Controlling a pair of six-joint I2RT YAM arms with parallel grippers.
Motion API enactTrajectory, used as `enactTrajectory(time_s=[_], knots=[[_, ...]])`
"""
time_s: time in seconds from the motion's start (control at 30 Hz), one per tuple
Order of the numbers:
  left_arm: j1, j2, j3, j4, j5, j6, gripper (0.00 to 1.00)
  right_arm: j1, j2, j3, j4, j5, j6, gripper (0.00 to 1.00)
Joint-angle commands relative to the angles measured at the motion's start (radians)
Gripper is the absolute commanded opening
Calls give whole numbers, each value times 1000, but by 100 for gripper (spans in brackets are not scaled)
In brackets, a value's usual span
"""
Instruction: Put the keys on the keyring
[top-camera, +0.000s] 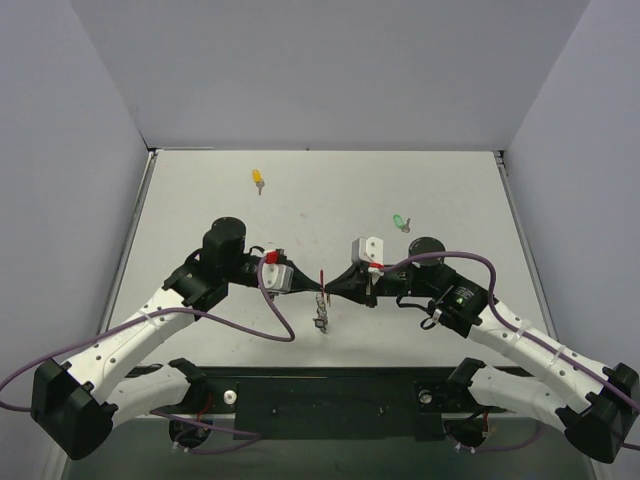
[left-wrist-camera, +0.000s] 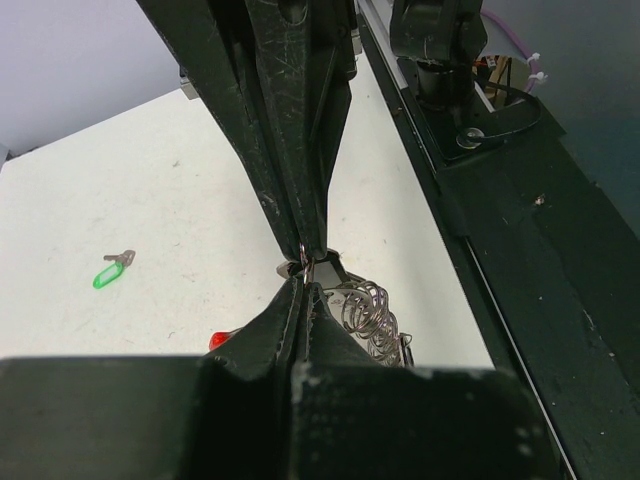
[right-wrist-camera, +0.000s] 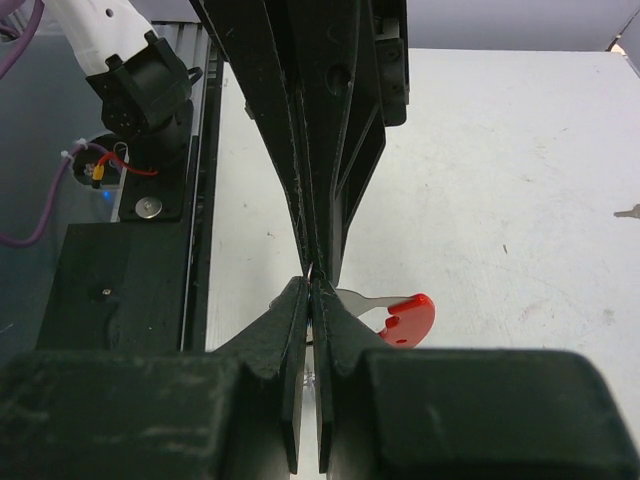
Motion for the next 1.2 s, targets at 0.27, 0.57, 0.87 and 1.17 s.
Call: enactTrajectory(time_s=[0.27, 0.57, 0.87, 1.17], knots=[[-26, -2, 58, 2, 16, 34, 0, 13, 2, 50, 58, 23, 14, 0], [-30, 1, 58, -23, 1, 39, 0, 14, 7, 62, 27, 46, -21, 0], [-32, 16, 67, -21, 1, 28, 0, 40, 5, 60, -4, 35, -81, 0], [-32, 27, 70, -21, 5, 17, 0, 51, 7, 67, -37, 43, -127, 0]])
